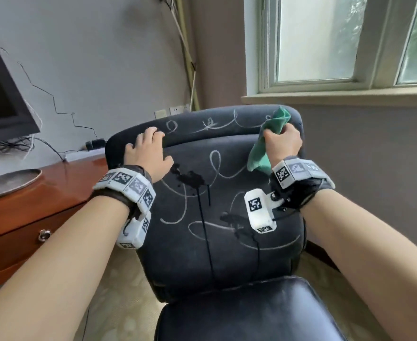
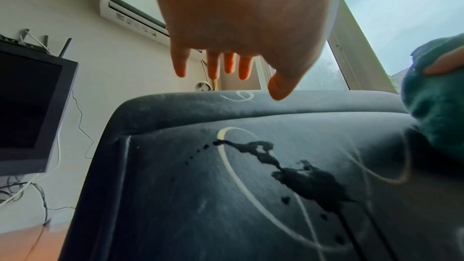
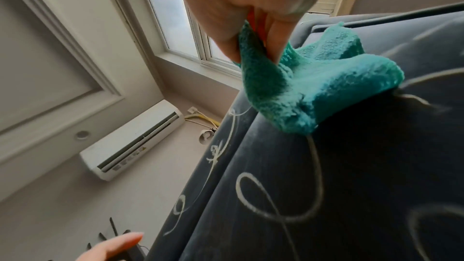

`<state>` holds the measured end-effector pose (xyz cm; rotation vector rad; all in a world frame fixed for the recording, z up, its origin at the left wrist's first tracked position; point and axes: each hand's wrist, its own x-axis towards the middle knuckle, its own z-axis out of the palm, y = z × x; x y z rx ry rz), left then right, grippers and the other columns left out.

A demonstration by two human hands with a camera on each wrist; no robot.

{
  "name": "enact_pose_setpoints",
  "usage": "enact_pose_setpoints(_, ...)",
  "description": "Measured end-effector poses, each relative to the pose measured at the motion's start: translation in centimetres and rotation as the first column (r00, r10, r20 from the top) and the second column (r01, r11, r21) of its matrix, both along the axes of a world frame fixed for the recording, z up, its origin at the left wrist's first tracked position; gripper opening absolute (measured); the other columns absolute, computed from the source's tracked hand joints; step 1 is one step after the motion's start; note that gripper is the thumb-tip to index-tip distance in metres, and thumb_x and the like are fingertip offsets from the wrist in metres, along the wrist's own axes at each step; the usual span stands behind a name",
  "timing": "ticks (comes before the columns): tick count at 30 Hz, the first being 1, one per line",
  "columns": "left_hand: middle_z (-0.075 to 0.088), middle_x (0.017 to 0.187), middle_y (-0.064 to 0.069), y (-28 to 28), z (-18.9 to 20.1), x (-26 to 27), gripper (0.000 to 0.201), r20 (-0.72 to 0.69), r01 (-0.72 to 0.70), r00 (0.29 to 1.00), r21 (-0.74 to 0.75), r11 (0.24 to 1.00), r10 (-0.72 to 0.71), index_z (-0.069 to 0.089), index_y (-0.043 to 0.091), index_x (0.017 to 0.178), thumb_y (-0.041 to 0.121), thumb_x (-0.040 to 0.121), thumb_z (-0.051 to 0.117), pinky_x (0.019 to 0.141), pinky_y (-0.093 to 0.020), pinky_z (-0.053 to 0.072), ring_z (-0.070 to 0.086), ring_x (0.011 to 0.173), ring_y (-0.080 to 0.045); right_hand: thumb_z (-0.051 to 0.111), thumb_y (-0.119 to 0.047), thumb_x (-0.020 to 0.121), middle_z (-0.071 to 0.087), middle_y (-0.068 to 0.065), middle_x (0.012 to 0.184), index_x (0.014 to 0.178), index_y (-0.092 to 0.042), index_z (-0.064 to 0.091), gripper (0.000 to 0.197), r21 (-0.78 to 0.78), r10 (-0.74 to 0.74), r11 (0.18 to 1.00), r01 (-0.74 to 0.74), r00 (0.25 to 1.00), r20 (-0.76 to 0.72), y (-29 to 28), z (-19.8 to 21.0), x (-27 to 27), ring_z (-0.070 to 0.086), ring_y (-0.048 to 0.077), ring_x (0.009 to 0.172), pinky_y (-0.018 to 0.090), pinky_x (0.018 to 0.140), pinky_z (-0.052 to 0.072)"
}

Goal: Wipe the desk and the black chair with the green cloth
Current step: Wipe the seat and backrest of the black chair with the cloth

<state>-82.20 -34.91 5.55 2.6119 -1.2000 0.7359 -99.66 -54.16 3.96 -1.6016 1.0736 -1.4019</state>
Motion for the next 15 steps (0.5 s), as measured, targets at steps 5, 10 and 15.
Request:
enact_pose_setpoints(5, 0.009, 0.158, -0.005, -1.8, 2.2, 3.0, 0.069, 0.068, -0.091, 0.994, 0.021, 0.996, 0.089, 0.018, 0.017, 0.147, 0.048, 0.091, 0.045, 0.113, -0.050, 0.016, 0.016, 0.142, -0.026, 0.056, -0.019, 0.089, 0.065, 0.019, 0.103, 0.104, -0.003, 0.057, 0.022, -0.216, 0.012, 0.976, -0.019, 0.999, -0.034, -1.9, 1.5, 1.9, 0.061, 0.034, 0.097, 0.037, 0.082, 0.047)
enact_pose_setpoints(10, 0.005, 0.159, -0.007, -3.5, 2.2, 6.0, 0.078, -0.128, -0.147, 0.981, 0.004, 0.989, 0.146, 0.006, 0.019, 0.151, 0.061, 0.092, 0.033, 0.115, -0.054, 0.008, 0.009, 0.145, -0.031, 0.059, -0.022, 0.088, 0.057, 0.013, 0.121, 0.115, -0.010, 0.052, 0.030, -0.453, 0.076, 0.804, -0.384, 0.823, -0.563, -2.3, -1.8, 3.6, 0.052, 0.030, 0.113, 0.032, 0.085, 0.037)
enact_pose_setpoints(15, 0.024, 0.152, -0.009, -4.0, 1.3, 6.7, 0.077, -0.091, -0.160, 0.983, -0.015, 0.987, 0.158, 0.019, 0.019, 0.147, 0.065, 0.088, 0.039, 0.112, -0.056, 0.011, 0.021, 0.138, -0.032, 0.042, -0.050, 0.091, 0.015, 0.002, 0.157, 0.150, -0.021, 0.018, 0.070, -0.402, 0.112, 0.727, -0.557, 0.674, -0.730, -3.6, -4.9, 3.6, 0.000, 0.020, 0.146, 0.035, 0.117, 0.001)
